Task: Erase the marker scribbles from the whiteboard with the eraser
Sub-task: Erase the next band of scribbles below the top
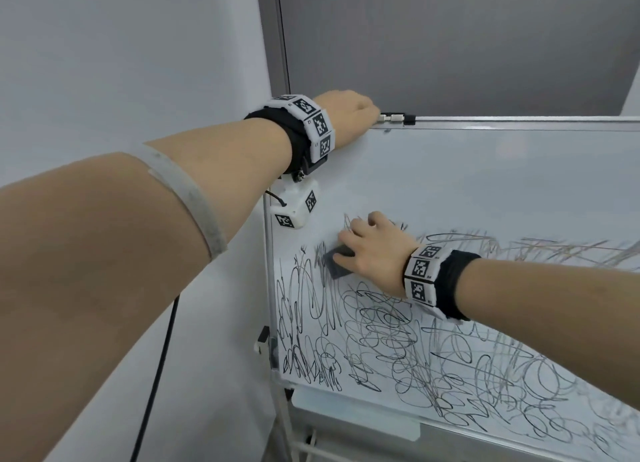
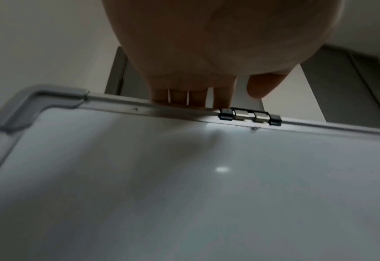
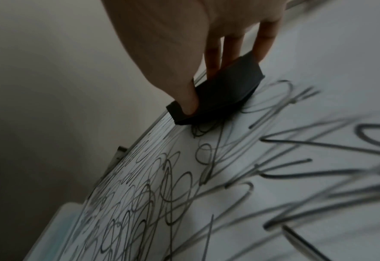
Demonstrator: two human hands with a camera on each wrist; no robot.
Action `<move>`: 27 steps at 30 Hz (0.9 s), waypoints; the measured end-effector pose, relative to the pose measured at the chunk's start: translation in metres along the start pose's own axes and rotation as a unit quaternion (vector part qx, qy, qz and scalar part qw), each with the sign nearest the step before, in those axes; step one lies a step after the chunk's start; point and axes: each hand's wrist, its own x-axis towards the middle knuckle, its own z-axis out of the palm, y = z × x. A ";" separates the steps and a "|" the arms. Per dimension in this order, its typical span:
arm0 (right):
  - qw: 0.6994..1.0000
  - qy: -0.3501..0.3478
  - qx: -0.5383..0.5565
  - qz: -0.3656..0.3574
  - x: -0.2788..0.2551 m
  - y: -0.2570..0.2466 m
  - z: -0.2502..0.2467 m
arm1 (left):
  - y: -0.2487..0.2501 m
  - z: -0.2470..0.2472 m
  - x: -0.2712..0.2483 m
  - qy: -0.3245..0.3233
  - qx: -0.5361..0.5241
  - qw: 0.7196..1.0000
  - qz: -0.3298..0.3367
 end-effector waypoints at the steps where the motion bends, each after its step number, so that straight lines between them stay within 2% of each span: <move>1: 1.000 0.017 -0.004 0.022 -0.001 0.005 -0.001 | -0.003 0.001 0.001 0.007 0.012 1.000 0.001; 4: 0.988 0.113 -0.015 0.108 0.006 0.029 0.003 | -0.004 -0.003 0.002 0.022 0.005 1.000 -0.020; 5: 0.985 0.122 -0.008 0.122 0.006 0.032 0.004 | -0.003 -0.004 0.003 0.026 0.007 0.999 -0.027; 7: 0.988 0.117 -0.002 0.099 0.003 0.027 0.008 | 0.002 -0.005 0.004 0.030 0.007 0.999 -0.032; 10: 0.998 0.061 -0.021 0.020 -0.007 0.010 0.013 | 0.005 -0.004 0.007 0.021 0.006 0.999 -0.038; 11: 0.997 0.068 -0.024 0.028 -0.006 0.013 0.012 | 0.005 -0.004 0.008 0.021 0.009 0.999 -0.042; 15: 0.983 0.120 -0.012 0.137 0.012 0.037 -0.002 | 0.004 -0.005 0.006 0.032 0.014 0.998 -0.048; 16: 0.984 0.123 -0.020 0.128 0.011 0.036 0.000 | 0.006 -0.005 0.006 0.031 0.011 0.998 -0.050; 19: 0.995 0.094 -0.013 0.028 -0.005 0.019 0.020 | 0.010 -0.002 0.006 0.031 0.013 0.998 -0.049; 20: 0.995 0.102 -0.012 0.015 -0.009 0.018 0.024 | 0.011 -0.002 0.006 0.035 0.015 0.998 -0.048; 21: 0.993 0.113 -0.013 0.025 -0.011 0.022 0.024 | 0.011 -0.001 0.007 0.040 0.017 0.998 -0.046; 25: 0.975 0.170 0.028 0.143 -0.012 0.040 0.030 | 0.006 0.002 0.008 0.049 0.012 0.998 -0.042; 27: 0.979 0.176 0.026 0.105 -0.025 0.025 0.050 | 0.005 0.003 0.008 0.047 0.010 0.998 -0.043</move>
